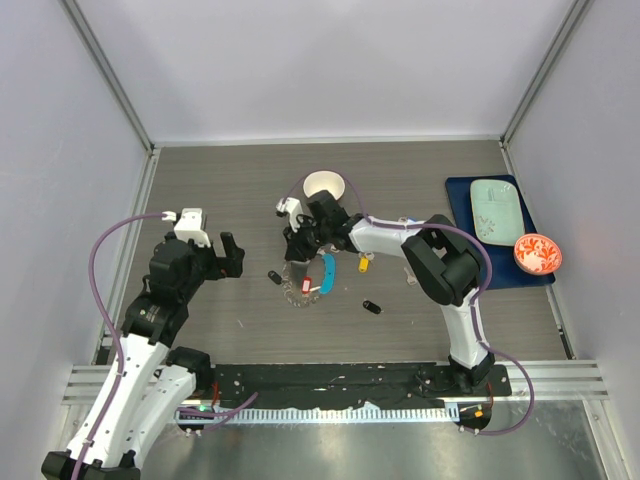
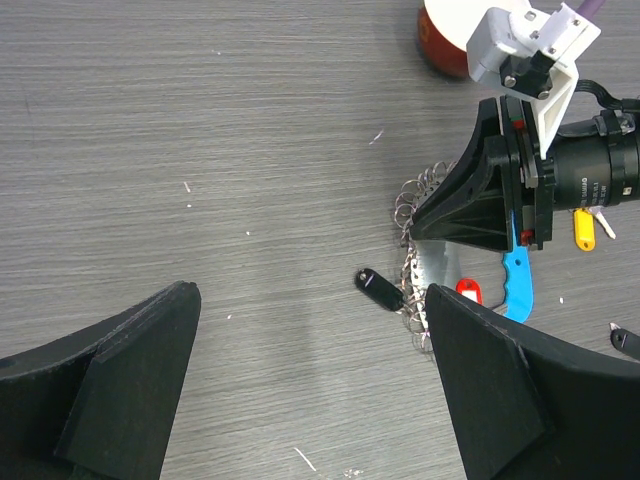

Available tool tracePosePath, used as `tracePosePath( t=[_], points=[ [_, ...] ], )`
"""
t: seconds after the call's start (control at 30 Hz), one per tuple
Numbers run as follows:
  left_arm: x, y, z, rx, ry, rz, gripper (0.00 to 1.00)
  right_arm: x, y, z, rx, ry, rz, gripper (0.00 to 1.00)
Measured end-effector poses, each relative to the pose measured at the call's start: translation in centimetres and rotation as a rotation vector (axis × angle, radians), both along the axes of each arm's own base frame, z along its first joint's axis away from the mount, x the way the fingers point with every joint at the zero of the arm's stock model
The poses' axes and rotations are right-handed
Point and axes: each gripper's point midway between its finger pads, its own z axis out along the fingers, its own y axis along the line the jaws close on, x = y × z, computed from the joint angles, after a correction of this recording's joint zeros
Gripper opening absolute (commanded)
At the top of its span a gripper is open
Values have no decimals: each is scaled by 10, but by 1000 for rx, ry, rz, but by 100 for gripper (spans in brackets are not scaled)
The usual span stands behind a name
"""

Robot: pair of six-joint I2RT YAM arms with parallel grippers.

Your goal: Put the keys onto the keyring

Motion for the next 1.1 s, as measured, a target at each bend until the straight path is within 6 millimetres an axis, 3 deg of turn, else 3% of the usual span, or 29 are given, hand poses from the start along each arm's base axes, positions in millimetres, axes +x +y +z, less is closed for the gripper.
tracePosePath(
  t=[0.17,0.5,1.0,1.1],
  points=[
    [0,-1,0,-1,0,-3,100,0,2,3,10,0,10,21],
    [0,-1,0,-2,0,-8,100,1,2,2,3,-14,13,31],
    [-1,-2,0,-4,1,-12,100,-5,9,-7,12,32,70,31],
    [0,-1,0,-4,1,-10,100,-6,10,-8,9,39,77,27]
  ],
)
